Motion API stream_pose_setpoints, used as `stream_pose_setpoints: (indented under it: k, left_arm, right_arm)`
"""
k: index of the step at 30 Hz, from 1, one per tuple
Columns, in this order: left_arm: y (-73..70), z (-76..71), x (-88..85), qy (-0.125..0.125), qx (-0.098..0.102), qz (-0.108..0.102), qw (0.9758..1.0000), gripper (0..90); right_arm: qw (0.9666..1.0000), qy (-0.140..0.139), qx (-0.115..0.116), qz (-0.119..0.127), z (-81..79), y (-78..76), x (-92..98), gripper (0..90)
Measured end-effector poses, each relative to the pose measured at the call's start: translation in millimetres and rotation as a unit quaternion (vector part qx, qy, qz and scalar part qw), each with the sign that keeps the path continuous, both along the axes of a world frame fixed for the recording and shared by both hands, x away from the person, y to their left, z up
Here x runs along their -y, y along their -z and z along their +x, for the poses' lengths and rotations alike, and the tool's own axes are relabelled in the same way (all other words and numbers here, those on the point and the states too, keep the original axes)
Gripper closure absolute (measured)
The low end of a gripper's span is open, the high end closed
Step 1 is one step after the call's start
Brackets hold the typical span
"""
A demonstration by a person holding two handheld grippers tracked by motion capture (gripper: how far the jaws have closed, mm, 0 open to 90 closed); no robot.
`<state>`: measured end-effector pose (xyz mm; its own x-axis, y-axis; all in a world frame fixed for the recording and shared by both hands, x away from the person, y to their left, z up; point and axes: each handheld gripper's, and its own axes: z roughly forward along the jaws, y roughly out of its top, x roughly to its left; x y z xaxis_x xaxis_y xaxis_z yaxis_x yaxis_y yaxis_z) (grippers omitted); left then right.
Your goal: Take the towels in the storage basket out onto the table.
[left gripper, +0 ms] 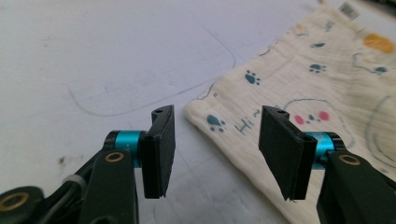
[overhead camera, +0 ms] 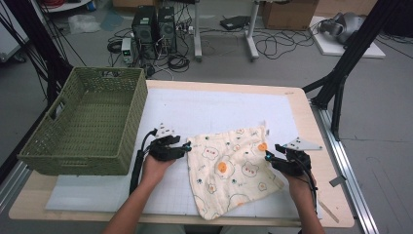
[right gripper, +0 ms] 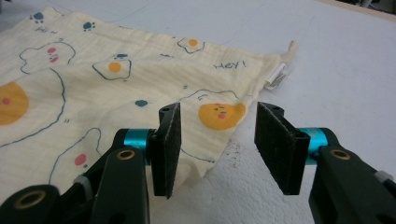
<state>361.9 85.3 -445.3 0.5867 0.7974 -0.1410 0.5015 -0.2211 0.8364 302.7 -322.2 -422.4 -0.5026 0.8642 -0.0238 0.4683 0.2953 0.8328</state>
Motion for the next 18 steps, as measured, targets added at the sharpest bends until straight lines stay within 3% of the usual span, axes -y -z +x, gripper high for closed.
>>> stream_pose_setpoints:
  k: [2,4,6,9,10,11,14,15,17,18]
  left_arm:
    - [1.0,8.3,8.9,0.002,-0.006,0.017,0.9998,45.4]
    - [1.9,13.4,18.0,0.014,-0.006,0.051,0.9986,45.6]
    - [4.4,12.5,25.7,0.015,0.008,0.078,0.9968,49.2]
    - [5.1,10.0,30.0,0.033,0.014,0.087,0.9955,68.4]
    - [4.8,9.0,31.3,0.036,0.023,0.099,0.9942,80.0]
    - [4.5,9.1,31.8,0.037,0.029,0.109,0.993,83.8]
    - [4.4,14.4,24.9,0.007,0.03,0.11,0.9934,85.5]
    - [5.0,17.4,19.8,-0.009,0.028,0.105,0.994,85.6]
    - [5.4,24.0,8.9,-0.045,0.011,0.075,0.9961,85.7]
    - [4.9,26.8,4.1,-0.052,0.009,0.078,0.9955,85.7]
  right_arm:
    - [1.0,0.001,0.003,0.001,-1.0,-0.7,0.0,50.7]
    - [1.0,0.0,0.006,0.001,-1.3,-1.5,0.1,50.7]
    - [1.0,-0.001,0.006,0.001,-1.2,-1.5,0.1,50.7]
    - [1.0,-0.003,0.006,-0.002,-1.1,-0.7,0.8,50.7]
    - [1.0,-0.001,0.005,0.0,-1.3,-0.6,0.9,50.8]
    - [1.0,-0.002,0.004,0.001,-1.3,-0.4,1.3,50.9]
    - [1.0,-0.002,0.007,0.003,-1.5,-0.6,1.8,51.1]
    - [1.0,-0.001,0.007,0.004,-1.9,-0.9,1.5,51.1]
    - [0.9999,-0.001,0.008,0.008,-1.9,-1.4,1.5,51.1]
    - [0.9999,-0.001,0.009,0.009,-1.7,-1.5,1.5,51.1]
